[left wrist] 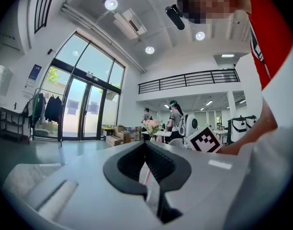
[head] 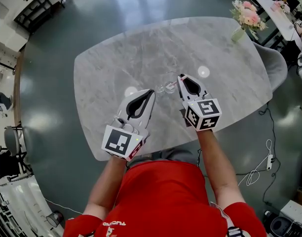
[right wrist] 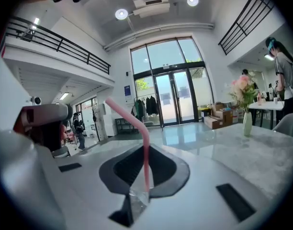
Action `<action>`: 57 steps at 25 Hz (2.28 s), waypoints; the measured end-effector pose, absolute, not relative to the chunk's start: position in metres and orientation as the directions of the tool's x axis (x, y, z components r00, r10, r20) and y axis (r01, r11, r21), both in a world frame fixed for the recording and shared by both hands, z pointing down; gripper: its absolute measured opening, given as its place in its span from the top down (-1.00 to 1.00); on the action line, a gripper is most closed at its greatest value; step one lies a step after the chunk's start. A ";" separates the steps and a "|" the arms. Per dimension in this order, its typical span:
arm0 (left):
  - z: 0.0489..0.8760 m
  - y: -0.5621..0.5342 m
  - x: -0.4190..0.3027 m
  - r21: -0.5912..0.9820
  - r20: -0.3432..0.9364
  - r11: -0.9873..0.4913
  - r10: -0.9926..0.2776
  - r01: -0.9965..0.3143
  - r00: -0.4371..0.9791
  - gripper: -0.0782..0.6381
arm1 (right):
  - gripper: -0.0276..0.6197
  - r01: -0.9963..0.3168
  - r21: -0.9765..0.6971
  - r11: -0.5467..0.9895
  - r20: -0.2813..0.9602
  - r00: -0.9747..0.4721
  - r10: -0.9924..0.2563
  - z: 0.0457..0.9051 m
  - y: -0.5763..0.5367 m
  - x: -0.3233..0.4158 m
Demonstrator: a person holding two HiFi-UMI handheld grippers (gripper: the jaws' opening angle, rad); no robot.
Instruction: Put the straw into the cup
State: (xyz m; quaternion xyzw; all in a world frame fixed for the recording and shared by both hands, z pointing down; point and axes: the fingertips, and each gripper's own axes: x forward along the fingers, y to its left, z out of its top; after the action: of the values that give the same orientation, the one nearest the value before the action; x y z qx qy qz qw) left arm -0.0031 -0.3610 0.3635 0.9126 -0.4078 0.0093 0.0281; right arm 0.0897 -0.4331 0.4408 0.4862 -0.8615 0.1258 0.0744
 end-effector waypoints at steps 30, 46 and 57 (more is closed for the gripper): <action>0.378 -0.369 0.010 0.066 0.068 -0.657 -0.748 -0.751 0.660 0.76 | 0.54 -0.844 -0.172 0.508 0.406 -0.530 -0.744 0.475 -0.445 0.093; 0.372 -0.350 0.005 0.061 0.042 -0.700 -0.710 -0.712 0.703 0.76 | 0.36 -0.886 -0.089 0.454 0.553 -0.423 -0.717 0.486 -0.404 0.107; 0.350 -0.315 0.008 0.038 0.000 -0.763 -0.646 -0.645 0.764 0.76 | 0.89 -0.883 -0.037 0.468 0.287 -0.458 -0.841 0.385 -0.334 0.077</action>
State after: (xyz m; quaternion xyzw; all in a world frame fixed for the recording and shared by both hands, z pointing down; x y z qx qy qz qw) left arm 0.0083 -0.3148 0.3501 0.9389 -0.3438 -0.0066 0.0178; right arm 0.0773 -0.3342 0.3849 0.5076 -0.8491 0.0903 0.1149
